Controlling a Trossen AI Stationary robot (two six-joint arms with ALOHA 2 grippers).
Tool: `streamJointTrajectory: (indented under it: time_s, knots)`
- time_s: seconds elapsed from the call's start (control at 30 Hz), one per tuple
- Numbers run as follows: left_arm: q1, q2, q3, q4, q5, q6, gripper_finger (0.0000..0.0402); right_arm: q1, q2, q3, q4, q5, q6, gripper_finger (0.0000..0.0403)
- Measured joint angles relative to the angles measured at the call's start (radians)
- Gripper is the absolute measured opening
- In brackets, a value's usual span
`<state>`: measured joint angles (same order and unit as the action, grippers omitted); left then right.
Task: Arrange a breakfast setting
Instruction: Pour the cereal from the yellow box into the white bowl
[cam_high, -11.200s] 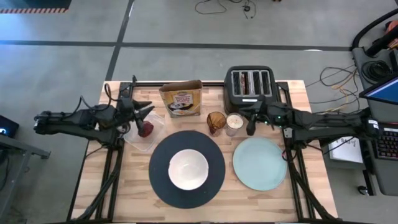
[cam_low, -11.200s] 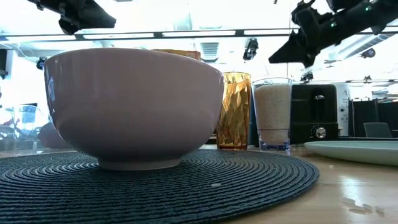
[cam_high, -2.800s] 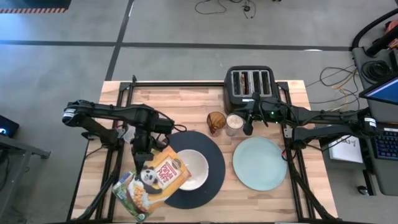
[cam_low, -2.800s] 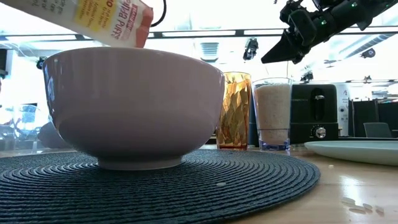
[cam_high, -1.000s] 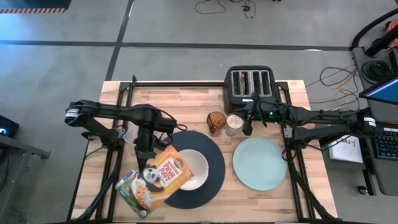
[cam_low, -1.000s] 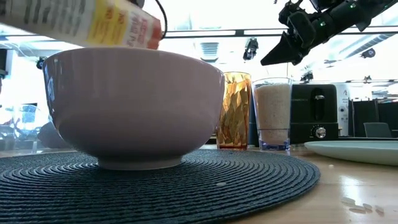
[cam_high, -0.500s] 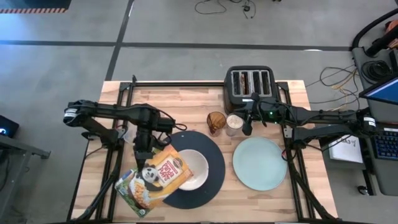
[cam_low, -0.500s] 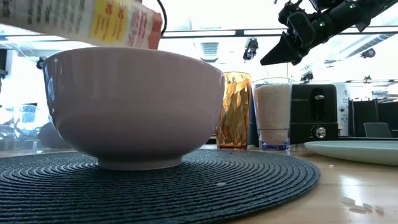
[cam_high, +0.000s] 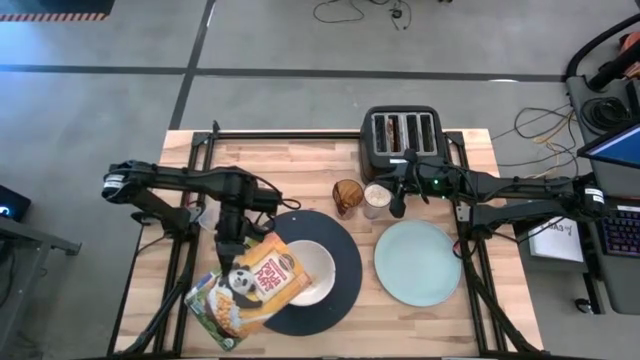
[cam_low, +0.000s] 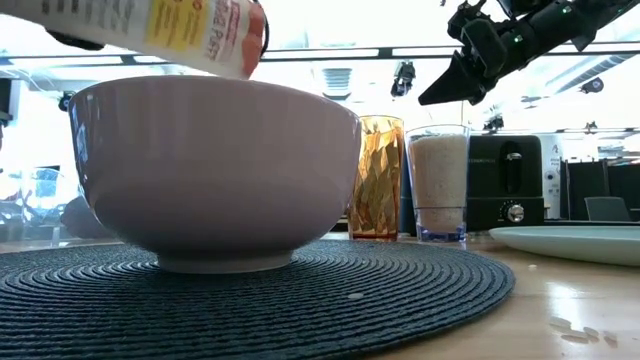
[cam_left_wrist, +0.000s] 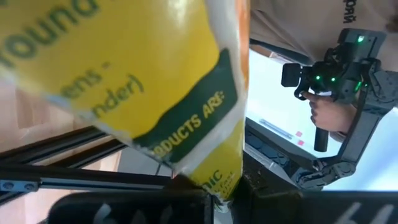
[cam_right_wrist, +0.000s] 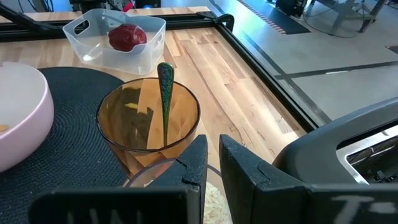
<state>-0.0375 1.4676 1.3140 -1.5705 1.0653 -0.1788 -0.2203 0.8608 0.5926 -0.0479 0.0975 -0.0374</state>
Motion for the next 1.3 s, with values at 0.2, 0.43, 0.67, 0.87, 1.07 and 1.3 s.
streamJointTrajectory:
  time_s: [0.2,0.43,0.67,0.87,1.07,1.3]
  knots:
    - [0.000,-0.027,0.000,0.004,-0.018,-0.036,0.0001,0.000,0.000,0.000,0.000,0.000,0.000,0.0034]
    - [-0.007,-0.021,-0.014,-0.001,-0.005,0.009,0.0001,0.000,0.000,0.000,0.000,0.000,0.000,0.0034]
    - [0.002,-0.014,-0.021,0.000,-0.015,-0.004,0.0000,0.000,0.000,0.000,0.000,0.000,0.000,0.0034]
    - [0.012,-0.005,-0.021,0.006,-0.026,-0.047,0.0000,0.000,0.000,0.000,0.000,0.000,0.000,0.0034]
    - [0.030,-0.014,-0.021,0.001,0.034,-0.091,0.0000,0.000,0.000,0.000,-0.001,0.000,-0.003,0.0034]
    - [0.042,-0.027,-0.021,0.001,0.109,-0.068,0.0000,0.000,0.001,0.000,-0.001,0.000,-0.002,0.0034]
